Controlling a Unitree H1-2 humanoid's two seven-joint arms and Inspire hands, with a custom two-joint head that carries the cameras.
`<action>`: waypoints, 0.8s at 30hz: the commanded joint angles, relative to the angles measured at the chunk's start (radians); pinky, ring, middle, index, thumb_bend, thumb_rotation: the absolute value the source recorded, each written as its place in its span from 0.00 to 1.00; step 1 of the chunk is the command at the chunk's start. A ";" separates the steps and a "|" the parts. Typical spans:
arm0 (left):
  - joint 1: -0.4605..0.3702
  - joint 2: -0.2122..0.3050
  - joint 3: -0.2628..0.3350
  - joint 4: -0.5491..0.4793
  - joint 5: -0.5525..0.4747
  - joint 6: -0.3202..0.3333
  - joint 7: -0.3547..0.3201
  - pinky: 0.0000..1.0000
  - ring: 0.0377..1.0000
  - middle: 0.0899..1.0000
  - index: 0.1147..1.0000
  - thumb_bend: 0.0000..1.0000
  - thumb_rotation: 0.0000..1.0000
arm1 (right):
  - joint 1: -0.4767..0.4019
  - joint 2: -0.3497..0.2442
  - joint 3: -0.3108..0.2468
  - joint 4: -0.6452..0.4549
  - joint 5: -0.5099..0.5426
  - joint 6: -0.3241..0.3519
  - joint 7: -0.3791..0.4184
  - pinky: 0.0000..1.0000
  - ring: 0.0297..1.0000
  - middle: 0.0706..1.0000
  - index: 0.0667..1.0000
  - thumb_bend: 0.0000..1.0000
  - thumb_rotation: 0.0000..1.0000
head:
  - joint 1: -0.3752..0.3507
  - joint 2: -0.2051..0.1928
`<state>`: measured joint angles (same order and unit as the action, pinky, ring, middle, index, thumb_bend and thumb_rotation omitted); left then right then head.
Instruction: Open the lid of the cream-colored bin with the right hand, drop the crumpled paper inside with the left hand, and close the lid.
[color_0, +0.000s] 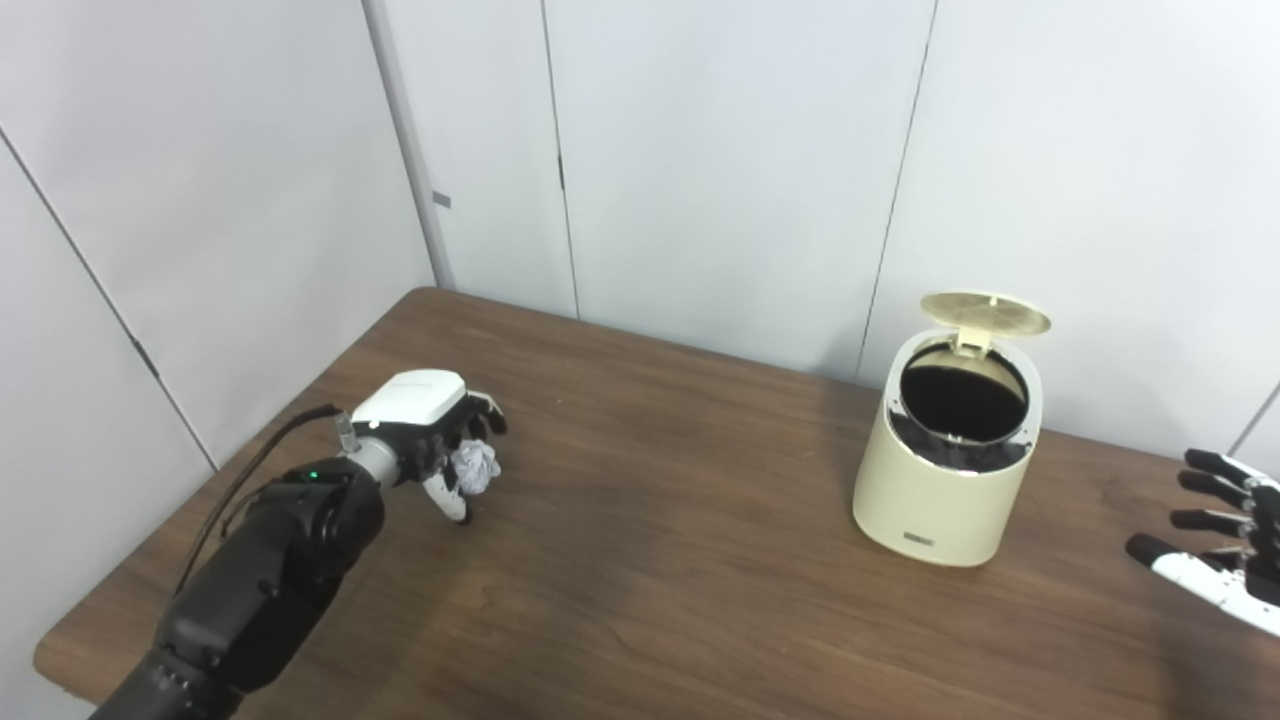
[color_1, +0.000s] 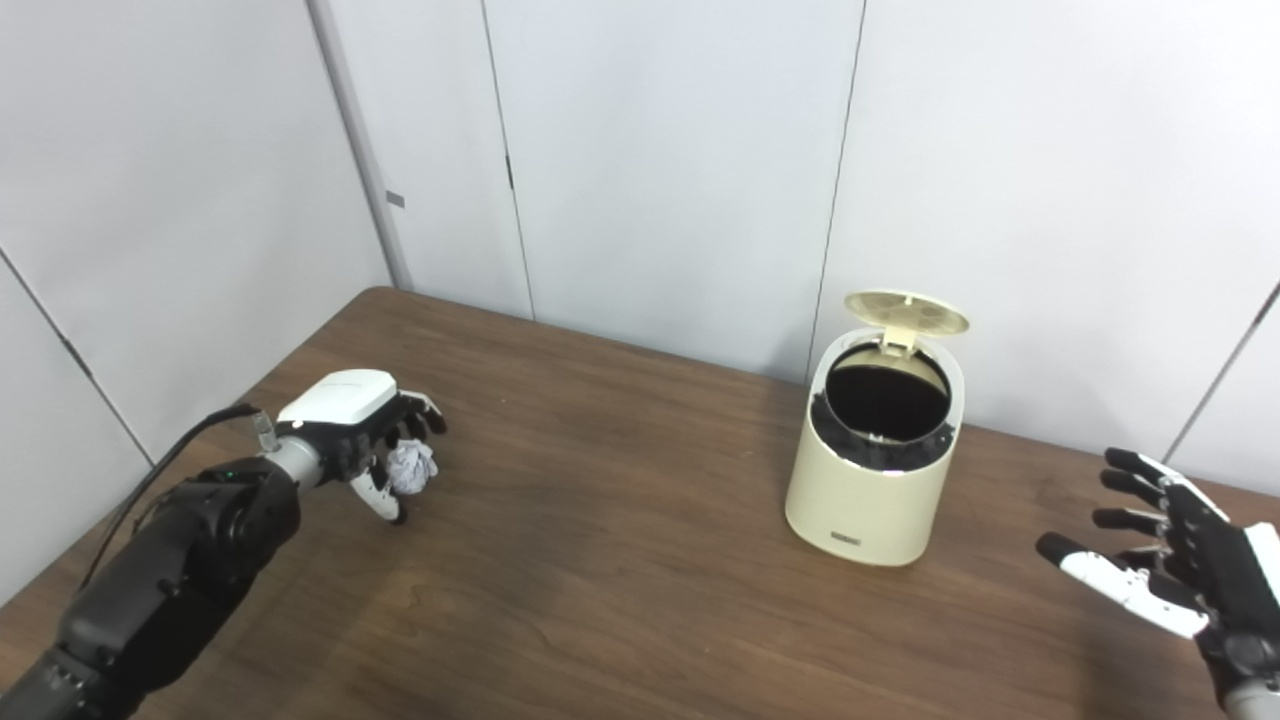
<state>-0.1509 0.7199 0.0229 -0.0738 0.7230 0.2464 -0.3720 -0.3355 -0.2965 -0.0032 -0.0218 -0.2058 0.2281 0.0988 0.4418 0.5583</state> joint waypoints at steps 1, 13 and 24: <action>-0.009 0.009 0.001 0.010 -0.041 -0.029 0.017 0.50 0.54 0.54 0.62 0.67 0.00 | -0.026 -0.018 -0.012 -0.036 0.002 -0.015 -0.004 0.49 0.70 0.80 0.81 0.78 0.38 | -0.002 0.000; -0.004 -0.001 -0.018 0.042 -0.049 -0.055 0.101 0.45 0.41 0.43 0.44 0.50 0.00 | -0.023 -0.023 -0.018 -0.046 -0.006 -0.001 -0.004 0.49 0.69 0.79 0.80 0.78 0.38 | -0.004 0.002; -0.001 0.002 -0.030 0.028 -0.036 -0.064 0.159 0.43 0.40 0.42 0.45 0.50 0.00 | -0.021 -0.022 -0.012 -0.032 -0.010 -0.018 -0.005 0.51 0.70 0.80 0.81 0.77 0.37 | -0.011 0.003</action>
<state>-0.1428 0.7111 -0.0089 -0.0273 0.6798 0.2004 -0.2394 -0.3325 -0.2993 -0.0100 -0.0323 -0.2133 0.2390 0.0988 0.4326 0.5599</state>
